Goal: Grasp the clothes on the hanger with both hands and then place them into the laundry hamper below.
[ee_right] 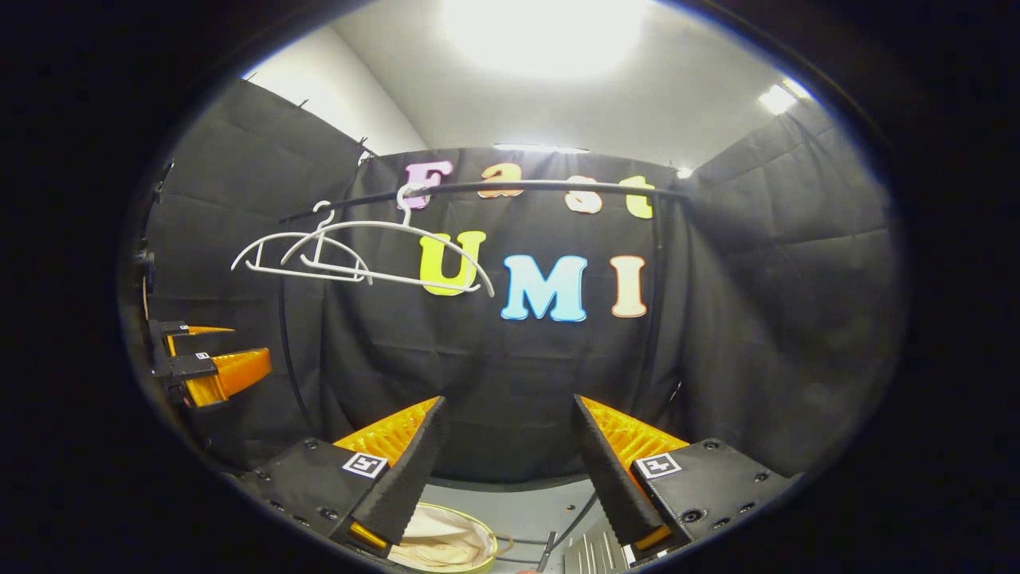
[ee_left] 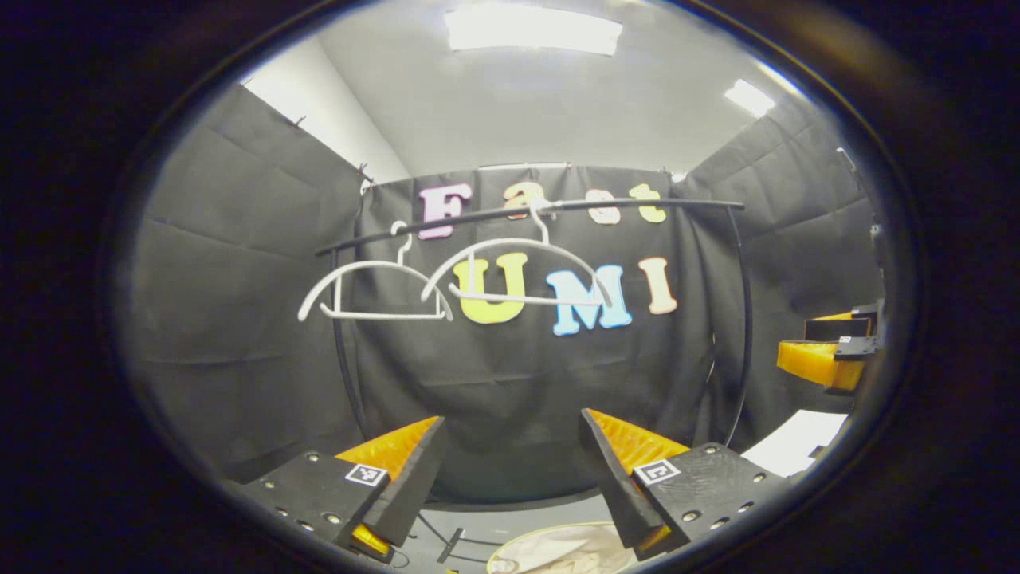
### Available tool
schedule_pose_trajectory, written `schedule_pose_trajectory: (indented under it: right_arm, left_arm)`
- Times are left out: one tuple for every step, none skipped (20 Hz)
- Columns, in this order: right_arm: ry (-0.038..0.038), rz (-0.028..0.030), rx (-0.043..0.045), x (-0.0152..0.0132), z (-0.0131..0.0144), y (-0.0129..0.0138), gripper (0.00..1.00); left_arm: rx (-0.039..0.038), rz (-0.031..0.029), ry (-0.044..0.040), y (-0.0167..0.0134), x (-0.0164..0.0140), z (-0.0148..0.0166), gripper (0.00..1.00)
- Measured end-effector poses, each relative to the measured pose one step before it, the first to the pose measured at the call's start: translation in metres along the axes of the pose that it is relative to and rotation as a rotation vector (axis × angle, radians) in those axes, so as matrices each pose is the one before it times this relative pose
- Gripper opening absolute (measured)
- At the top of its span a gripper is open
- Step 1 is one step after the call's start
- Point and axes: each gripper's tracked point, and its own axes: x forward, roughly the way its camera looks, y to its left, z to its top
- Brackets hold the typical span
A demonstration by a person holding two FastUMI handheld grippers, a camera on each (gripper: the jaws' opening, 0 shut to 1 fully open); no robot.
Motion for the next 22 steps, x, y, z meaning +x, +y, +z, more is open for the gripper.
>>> schedule_pose_trajectory:
  right_arm:
    - [-0.00551,-0.00975,0.0073,-0.00577,0.00354,-0.00465,0.96]
    - [-0.01166,-0.01443,0.00782,-0.0103,-0.00295,-0.00936,0.96]
    - [-0.01333,-0.01236,0.00794,-0.00563,0.00506,-0.00484,0.97]
    - [-0.01606,-0.01313,0.00709,-0.0053,0.00416,-0.00463,0.96]
    - [-0.0145,-0.01128,0.00117,-0.00418,0.00354,-0.00372,0.97]
    - [-0.00798,-0.01159,-0.00189,-0.0034,0.00142,-0.00396,0.96]
    - [-0.00485,-0.00756,-0.00251,-0.00324,0.00094,-0.00315,0.97]
    - [-0.00012,-0.00584,-0.00203,-0.00471,-0.00026,-0.0033,0.96]
    - [-0.00083,-0.00531,0.0008,-0.00389,0.00006,-0.00311,0.97]
    - [-0.00204,-0.00742,0.0001,-0.00299,0.00065,-0.00395,0.96]
    - [-0.00065,-0.00578,-0.00094,-0.0028,0.00052,-0.00396,0.97]
    - [0.00125,-0.00582,0.0001,-0.00174,-0.00102,-0.00305,0.96]
    - [0.00413,-0.00398,0.0015,-0.00068,-0.00125,-0.00317,0.96]
    - [0.00289,-0.0024,0.00255,-0.00245,-0.00161,-0.00278,0.97]
    - [0.00354,-0.0034,0.00061,-0.00081,-0.00057,-0.0025,0.97]
    - [0.00167,-0.002,0.00013,-0.00012,-0.00042,-0.0019,0.97]
    - [0.00113,-0.00295,-0.0002,-0.00087,0.00017,-0.00182,0.97]
    - [-0.00195,-0.00086,0.00183,0.00067,0.00092,-0.00107,0.96]
    - [-0.00207,-0.00048,0.00109,-0.00046,0.00059,0.00029,0.97]
    - [-0.00247,-0.00014,-0.00034,0.00072,0.00002,0.00004,0.97]
    - [0.00265,0.0028,-0.00079,0.00087,-0.00076,0.00042,0.97]
    - [0.00372,0.0016,-0.0006,-0.00004,-0.00137,0.0004,0.96]
  left_arm:
    - [-0.00303,0.00582,-0.0079,0.00224,-0.00319,0.00555,0.97]
    - [-0.00155,0.00731,-0.01015,0.00288,-0.00783,0.00332,0.97]
    - [0.00047,0.01033,-0.00833,0.00309,-0.00639,0.00365,0.96]
    - [0.00331,0.00787,-0.00621,0.00406,-0.0062,0.00311,0.96]
    - [0.00706,0.00746,-0.00577,0.00287,-0.00652,0.00317,0.96]
    - [0.00815,0.00446,-0.00569,0.00303,-0.0063,0.0033,0.96]
    - [0.00828,0.00558,-0.00659,0.00209,-0.00511,0.00356,0.96]
    - [0.00589,0.00237,-0.00472,-0.00062,-0.00442,0.00357,0.96]
    - [0.00329,0.00421,-0.00302,0.00057,-0.00333,0.00241,0.96]
    - [0.00037,0.00316,-0.00242,0.00008,-0.00217,0.00099,0.96]
    - [0.00037,0.00488,-0.00377,0.00075,-0.00148,0.00111,0.96]
    - [0.00111,0.00712,-0.00505,0.00006,-0.00076,0.0015,0.96]
    - [0.00175,0.00386,-0.00306,-0.00124,-0.00113,0.00196,0.96]
    - [0.00205,0.00411,-0.00399,-0.00129,-0.0013,0.00165,0.96]
    - [0.00133,0.00198,-0.00075,-0.00134,-0.00163,0.0006,0.96]
    - [0.00017,0.00019,-0.00019,-0.00084,-0.00152,0.00019,0.96]
    - [-0.00134,-0.00002,-0.00091,-0.00067,0.0,0.00173,0.96]
    - [-0.00089,-0.00227,-0.00228,0.00027,-0.00122,0.00058,0.96]
    - [0.0018,0.00085,-0.00419,0.00041,-0.00091,0.00251,0.96]
    - [0.0029,0.00008,-0.00287,0.00063,-0.00155,0.00218,0.96]
    - [0.0035,-0.00072,0.00166,-0.00007,-0.00218,0.00106,0.96]
    - [0.00201,0.00089,0.00046,-0.00026,-0.00158,0.0011,0.96]
